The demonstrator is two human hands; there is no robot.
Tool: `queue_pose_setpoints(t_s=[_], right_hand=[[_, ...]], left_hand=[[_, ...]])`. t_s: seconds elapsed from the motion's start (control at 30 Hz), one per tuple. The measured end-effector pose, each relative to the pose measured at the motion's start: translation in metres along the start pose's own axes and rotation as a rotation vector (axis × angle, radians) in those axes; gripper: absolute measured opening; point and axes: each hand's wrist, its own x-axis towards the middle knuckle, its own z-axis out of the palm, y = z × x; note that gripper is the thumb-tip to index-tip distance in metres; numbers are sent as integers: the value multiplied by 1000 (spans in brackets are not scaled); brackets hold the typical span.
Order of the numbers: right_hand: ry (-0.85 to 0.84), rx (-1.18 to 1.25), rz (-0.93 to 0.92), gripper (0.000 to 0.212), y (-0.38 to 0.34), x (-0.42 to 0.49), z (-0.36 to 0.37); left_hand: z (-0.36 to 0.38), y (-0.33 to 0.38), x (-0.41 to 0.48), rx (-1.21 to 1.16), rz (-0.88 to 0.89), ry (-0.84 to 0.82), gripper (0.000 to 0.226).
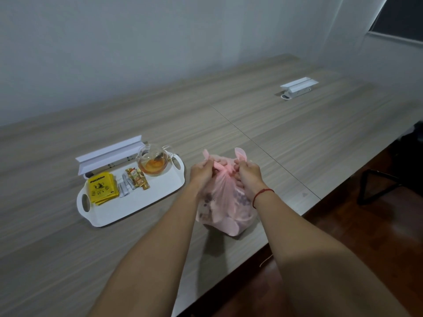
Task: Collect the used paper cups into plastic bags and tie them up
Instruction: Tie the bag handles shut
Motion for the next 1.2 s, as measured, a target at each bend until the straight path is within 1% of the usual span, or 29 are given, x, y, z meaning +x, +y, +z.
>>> queue_pose_setpoints(t_s=[0.07, 0.13, 0.17, 0.23, 0.3, 0.37, 0.43, 0.47, 0.53, 0.6, 0.63, 0.7, 0.77, 0.83, 0.93, 0.97, 1.0, 1.03, 1.1, 1.13, 1.2], right_hand=[[18, -16, 10, 25, -1, 6, -9], [31, -79, 13, 25, 5, 10, -16], [41, -133, -14, 24, 9, 11, -16], [60, -247, -140, 22, 14, 12, -12], [63, -382, -262, 30, 16, 13, -6], [29, -440, -267, 35, 14, 13, -1], [-17, -355, -216, 37, 13, 13, 4], [-28, -301, -185, 37, 13, 12, 7], [-22, -225, -138, 32, 15, 10, 12], [-3, -202, -107, 29, 17, 12, 14], [11, -197, -104, 30, 17, 13, 15], [19, -190, -95, 35, 16, 13, 18], [3, -167, -78, 41, 15, 13, 21], [-24, -118, -54, 48, 10, 6, 23], [-95, -87, -27, 63, 6, -7, 22], [-127, -77, -22, 64, 7, -11, 21], [-152, -79, -32, 60, 10, -13, 19], [-159, -95, -59, 54, 13, -12, 19], [-123, -129, -115, 46, 17, -9, 21], [-107, -128, -126, 45, 18, -9, 22], [-96, -105, -112, 45, 18, -8, 23]], left_hand=[[-8, 3, 6, 1, -38, 89, 35], [-10, 10, 4, -41, -71, 144, 27], [-9, 10, 5, -42, -78, 170, 22], [-7, 7, 7, 3, -15, 174, 23], [-1, 9, 6, 23, 66, 151, 24], [10, 19, 0, 11, 124, 122, 29], [18, 27, -5, 52, 173, 107, 34], [19, 28, -4, 75, 179, 96, 32], [22, 28, -6, 11, 107, 19, 24], [20, 25, -5, 28, 79, -51, 23], [18, 24, -5, 67, 82, -75, 21], [14, 24, -5, 103, 90, -145, 25], [10, 25, -9, 91, 84, -237, 24], [8, 25, -12, 57, 75, -251, 39], [6, 20, -7, 139, 42, -218, 56], [6, 18, -6, 164, 19, -220, 59], [5, 18, -4, 183, 9, -246, 57], [5, 19, -6, 192, 5, -284, 49], [4, 21, -9, 199, 23, -346, 14], [3, 22, -11, 198, 21, -367, 10], [1, 22, -13, 139, -17, -391, 16]])
